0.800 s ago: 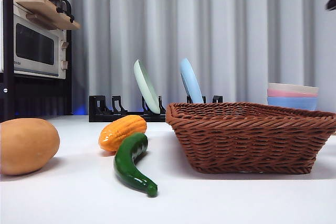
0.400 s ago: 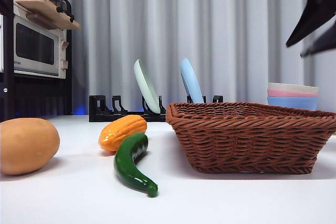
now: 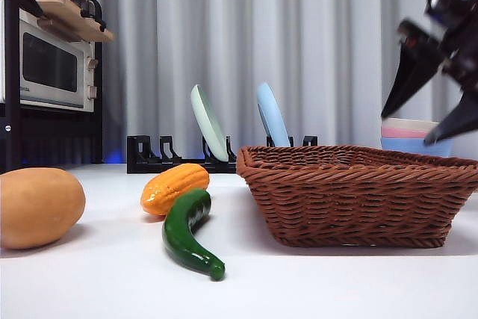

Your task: Pick up the basket,pick up the corn from the table,pick up the potato from the table,pick up the cucumber from the table,put all items into the basket

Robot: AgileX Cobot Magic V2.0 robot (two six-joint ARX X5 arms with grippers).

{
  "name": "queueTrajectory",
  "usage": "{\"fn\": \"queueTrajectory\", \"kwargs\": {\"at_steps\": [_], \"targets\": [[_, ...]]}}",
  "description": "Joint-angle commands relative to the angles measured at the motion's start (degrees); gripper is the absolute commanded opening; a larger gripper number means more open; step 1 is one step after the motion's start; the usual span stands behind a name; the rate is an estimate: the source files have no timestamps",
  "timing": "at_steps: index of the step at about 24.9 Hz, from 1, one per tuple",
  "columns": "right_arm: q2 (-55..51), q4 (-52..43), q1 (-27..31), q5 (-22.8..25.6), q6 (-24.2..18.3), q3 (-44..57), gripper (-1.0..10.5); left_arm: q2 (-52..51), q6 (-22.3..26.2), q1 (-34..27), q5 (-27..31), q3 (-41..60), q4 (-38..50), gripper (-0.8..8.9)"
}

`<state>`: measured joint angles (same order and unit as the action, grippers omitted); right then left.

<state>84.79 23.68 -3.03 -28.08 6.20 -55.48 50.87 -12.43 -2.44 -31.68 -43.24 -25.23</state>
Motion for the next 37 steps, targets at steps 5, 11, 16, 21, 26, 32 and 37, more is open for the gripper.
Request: {"fn": "queueTrajectory", "kwargs": {"at_steps": [5, 11, 16, 21, 26, 32, 37], "targets": [[8.0, 0.2, -1.8, -0.3, -1.1, -1.2, 2.3, 0.0, 0.6, 0.3, 0.0, -0.1, -0.2, 3.74], [9.7, 0.5, -2.8, -0.3, -0.6, -1.5, -0.2, 0.1, 0.6, 0.6, 0.0, -0.1, -1.0, 3.74], [6.5, 1.0, -2.6, -0.3, 1.4, -3.5, -0.2, 2.3, 0.6, 4.9, 0.1, -0.2, 0.1, 3.73], [-1.1, 1.4, -2.6, -0.2, 1.9, -3.6, -0.2, 11.0, 1.1, 13.5, 5.6, -5.2, 0.5, 3.78], [-9.7, 3.6, -2.6, 0.0, 1.9, -3.6, -0.2, 24.0, 2.0, 22.4, 15.4, -14.1, -0.1, 3.77], [-18.9, 6.0, -1.8, 0.1, 2.0, -3.6, -0.2, 38.8, 2.2, 27.9, 21.1, -19.9, 1.9, 3.77], [-23.5, 7.7, -0.1, 0.1, 2.1, -3.6, -0.2, 46.8, 2.2, 30.0, 24.7, -19.9, 7.7, 3.77]]}}
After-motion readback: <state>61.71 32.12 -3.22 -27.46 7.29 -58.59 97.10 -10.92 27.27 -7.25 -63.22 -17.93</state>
